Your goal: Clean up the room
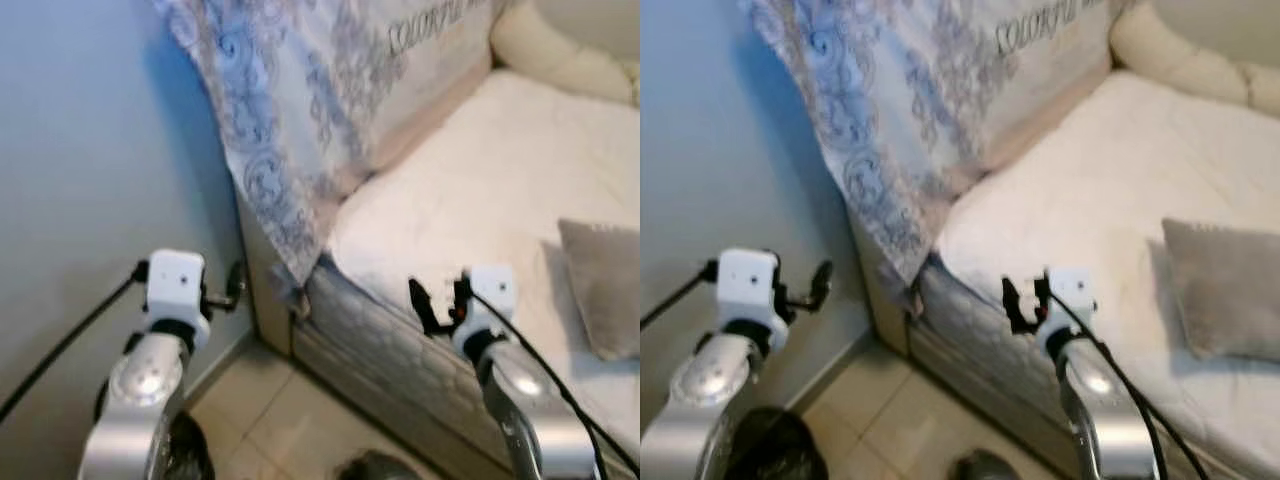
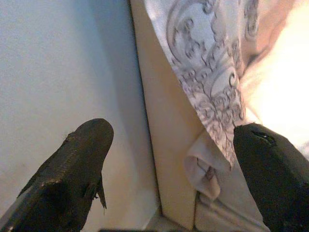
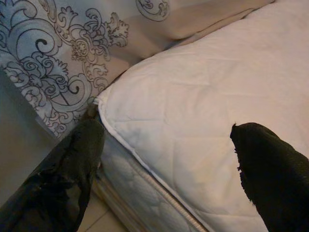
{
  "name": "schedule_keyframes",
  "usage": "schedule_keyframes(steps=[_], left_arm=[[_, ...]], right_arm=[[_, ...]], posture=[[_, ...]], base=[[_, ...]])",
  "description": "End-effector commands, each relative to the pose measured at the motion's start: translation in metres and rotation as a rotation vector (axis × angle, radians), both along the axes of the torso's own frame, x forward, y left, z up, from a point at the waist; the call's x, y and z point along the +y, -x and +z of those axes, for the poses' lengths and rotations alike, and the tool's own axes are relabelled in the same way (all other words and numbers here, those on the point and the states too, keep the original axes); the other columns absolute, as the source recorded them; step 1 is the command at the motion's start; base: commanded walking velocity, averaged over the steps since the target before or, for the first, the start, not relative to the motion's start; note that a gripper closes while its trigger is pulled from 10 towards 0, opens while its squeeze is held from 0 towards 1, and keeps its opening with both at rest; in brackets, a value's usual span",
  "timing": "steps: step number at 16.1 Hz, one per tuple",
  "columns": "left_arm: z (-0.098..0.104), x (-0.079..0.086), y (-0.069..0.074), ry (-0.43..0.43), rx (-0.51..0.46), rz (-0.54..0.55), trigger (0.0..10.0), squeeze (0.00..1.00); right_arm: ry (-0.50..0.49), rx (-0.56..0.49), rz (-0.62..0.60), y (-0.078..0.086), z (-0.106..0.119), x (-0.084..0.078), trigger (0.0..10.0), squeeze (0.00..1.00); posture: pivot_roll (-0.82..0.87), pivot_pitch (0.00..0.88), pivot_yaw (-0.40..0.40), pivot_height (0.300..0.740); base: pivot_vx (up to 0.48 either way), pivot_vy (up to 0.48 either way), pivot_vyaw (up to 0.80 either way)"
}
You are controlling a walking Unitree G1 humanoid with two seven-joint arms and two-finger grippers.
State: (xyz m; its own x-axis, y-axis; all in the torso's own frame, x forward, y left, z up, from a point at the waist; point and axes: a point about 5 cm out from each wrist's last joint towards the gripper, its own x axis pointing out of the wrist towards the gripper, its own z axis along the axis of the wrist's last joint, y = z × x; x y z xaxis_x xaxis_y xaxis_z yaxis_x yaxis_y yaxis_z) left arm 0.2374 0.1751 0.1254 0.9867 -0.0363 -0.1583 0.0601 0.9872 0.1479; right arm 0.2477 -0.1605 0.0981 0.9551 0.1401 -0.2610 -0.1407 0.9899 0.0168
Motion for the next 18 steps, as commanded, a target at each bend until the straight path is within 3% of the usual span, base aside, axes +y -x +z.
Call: schedule_keyframes(steps=[1,13,15,18], left_arm=[[0.0001,-0.0025,0.0004,-0.001,0.002,-0.004,10.0,1.00],[0.0017,-0.0048,-0.0049,0.034,-0.005,0.008,10.0,0.98],[0.0030,-0.0046,-0.0066,-0.023,-0.020,-0.009,10.0,0.99],[0.0058,-0.0029,-0.0089,-0.043,-0.033,-0.025,10.0,1.00]], right_arm=[[0.008,-0.006,-0.011,-0.0007,0.0017,-0.0059,10.0,0.00],[-0.016,-0.018,-0.027,-0.0080,0.0046,-0.0070,10.0,0.00],[-0.035,-0.019,-0.031,-0.0084,0.0049,-0.0042,10.0,0.00],[-0.044,-0.026,-0.032,-0.0090,0.0069,-0.0014,10.0,0.00]], posture=[[-0.05,0.067,-0.024,0.740],[-0.07,0.058,-0.013,0.740],[-0.07,0.056,-0.015,0.740],[-0.07,0.061,-0.007,0.740]], base=[[0.000,0.000,-0.80],[0.000,0.000,-0.80],[0.000,0.000,-0.80],[0.000,0.000,-0.80]])
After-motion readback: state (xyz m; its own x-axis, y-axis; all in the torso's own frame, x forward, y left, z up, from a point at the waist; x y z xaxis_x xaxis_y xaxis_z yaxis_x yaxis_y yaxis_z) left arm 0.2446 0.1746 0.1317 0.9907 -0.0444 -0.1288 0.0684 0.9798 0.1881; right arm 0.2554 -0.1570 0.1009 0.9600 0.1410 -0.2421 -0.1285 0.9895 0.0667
